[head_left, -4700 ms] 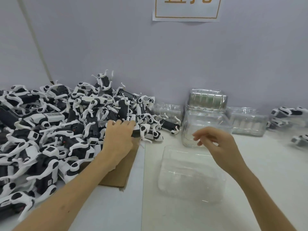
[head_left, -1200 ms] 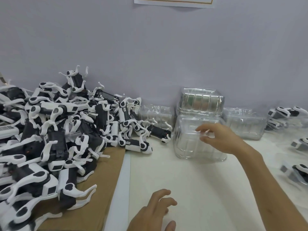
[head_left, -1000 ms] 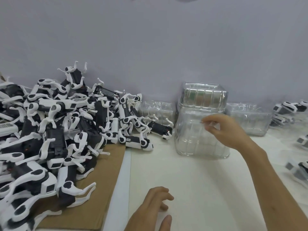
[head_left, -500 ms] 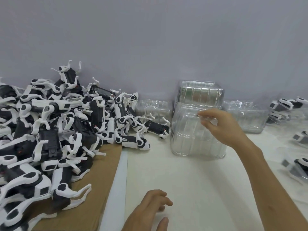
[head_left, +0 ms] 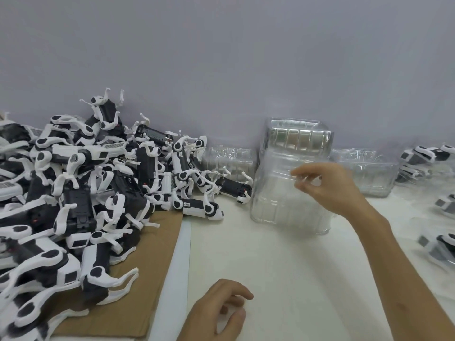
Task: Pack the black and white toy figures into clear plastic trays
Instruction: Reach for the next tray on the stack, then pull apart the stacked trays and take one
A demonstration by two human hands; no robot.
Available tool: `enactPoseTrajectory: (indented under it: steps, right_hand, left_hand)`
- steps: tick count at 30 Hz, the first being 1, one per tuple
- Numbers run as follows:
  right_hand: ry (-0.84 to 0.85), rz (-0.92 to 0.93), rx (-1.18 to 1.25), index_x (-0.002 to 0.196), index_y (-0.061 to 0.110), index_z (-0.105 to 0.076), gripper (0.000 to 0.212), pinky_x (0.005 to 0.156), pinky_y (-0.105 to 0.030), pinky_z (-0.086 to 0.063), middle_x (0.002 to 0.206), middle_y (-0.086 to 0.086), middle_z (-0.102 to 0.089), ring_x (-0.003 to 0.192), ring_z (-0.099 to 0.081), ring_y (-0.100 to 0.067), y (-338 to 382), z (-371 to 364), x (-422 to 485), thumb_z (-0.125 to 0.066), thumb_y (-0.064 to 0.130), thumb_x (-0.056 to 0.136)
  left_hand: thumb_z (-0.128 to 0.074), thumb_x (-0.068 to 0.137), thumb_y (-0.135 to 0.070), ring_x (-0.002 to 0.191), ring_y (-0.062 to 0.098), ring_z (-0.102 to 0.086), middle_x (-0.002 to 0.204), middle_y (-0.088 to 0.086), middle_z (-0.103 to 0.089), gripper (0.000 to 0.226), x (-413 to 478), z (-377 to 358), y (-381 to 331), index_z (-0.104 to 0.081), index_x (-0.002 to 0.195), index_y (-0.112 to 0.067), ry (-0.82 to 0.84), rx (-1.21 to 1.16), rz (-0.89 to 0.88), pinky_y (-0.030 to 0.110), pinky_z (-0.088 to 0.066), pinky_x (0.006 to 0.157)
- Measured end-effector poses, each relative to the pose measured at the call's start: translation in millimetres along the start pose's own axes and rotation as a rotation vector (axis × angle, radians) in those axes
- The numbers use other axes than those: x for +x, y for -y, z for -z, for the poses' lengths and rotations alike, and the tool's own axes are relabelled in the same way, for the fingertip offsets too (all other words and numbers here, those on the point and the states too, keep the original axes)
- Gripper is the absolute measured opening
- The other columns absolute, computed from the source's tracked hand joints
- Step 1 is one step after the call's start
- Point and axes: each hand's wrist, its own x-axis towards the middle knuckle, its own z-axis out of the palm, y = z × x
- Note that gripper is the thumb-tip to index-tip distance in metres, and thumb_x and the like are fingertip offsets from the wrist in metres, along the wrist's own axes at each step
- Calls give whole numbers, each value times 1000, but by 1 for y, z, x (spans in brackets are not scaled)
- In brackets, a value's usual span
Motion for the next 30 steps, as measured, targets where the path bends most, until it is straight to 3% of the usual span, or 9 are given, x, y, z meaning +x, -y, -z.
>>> enactPoseTrajectory:
  steps: [2,6,8,10,12,14,18,23,30]
  right_hand:
    - [-67,53,8,99,22,-77,24,76,-3,-39,85,14,-70,77,-59,-7,0,4,1,-76,5,83]
    - [49,12,-55,108,27,-76,26,87,-28,-48,94,14,-70,87,-63,-12,5,6,2,-74,12,87]
    - [-70,52,-27,106,27,-76,25,81,-19,-46,88,14,-70,80,-60,-6,7,9,3,-75,11,86]
    - [63,26,-60,105,28,-77,24,74,-13,-42,90,13,-71,79,-60,-4,10,8,3,-74,12,88]
    - [159,-14,-123,105,28,-77,22,76,-17,-44,91,13,-71,83,-63,-8,9,4,1,-69,14,91]
    - [6,-5,-72,105,28,-78,20,79,-16,-45,86,18,-68,85,-64,-10,12,3,2,-68,15,92]
    - [85,-20,-92,108,27,-76,19,92,-33,-51,102,11,-74,91,-67,-10,15,-2,2,-68,18,93]
    - [-67,-13,-13,103,33,-76,19,69,-2,-37,83,26,-65,82,-59,1,21,15,5,-70,20,91]
    - [-59,79,163,100,36,-74,21,68,-5,-40,89,14,-73,76,-61,3,55,42,-2,-70,18,90]
  left_hand:
    - [-58,86,-13,99,3,-65,105,-26,-62,20,0,3,-3,-65,94,-30,-39,-32,26,13,-44,82]
    - [-58,90,2,98,3,-65,101,-24,-64,31,-2,1,-6,-68,93,-27,-40,-23,55,16,-47,83]
    - [-58,90,3,98,3,-65,100,-24,-65,32,-2,2,-6,-69,92,-26,-52,-25,62,14,-46,82]
    - [-57,91,4,97,3,-65,97,-23,-66,34,-3,1,-7,-70,90,-28,-61,-34,86,12,-45,80]
    - [-57,91,3,95,2,-65,96,-22,-67,42,-3,1,-8,-72,83,-35,-58,-52,106,11,-45,79]
    - [-57,91,0,93,0,-65,98,-21,-68,44,-2,3,-10,-68,90,-42,-45,-67,131,10,-44,79]
    - [-57,94,-1,86,12,-66,94,-15,-73,32,9,5,-13,-71,93,-30,28,-167,255,14,-47,78]
    - [-52,101,-19,90,16,-74,104,-5,-76,19,48,2,-39,-67,114,-20,98,-532,327,20,-52,73]
    - [-67,78,-43,104,14,-70,114,-4,-74,51,106,-11,-96,-62,123,-18,-55,-934,148,25,-56,82]
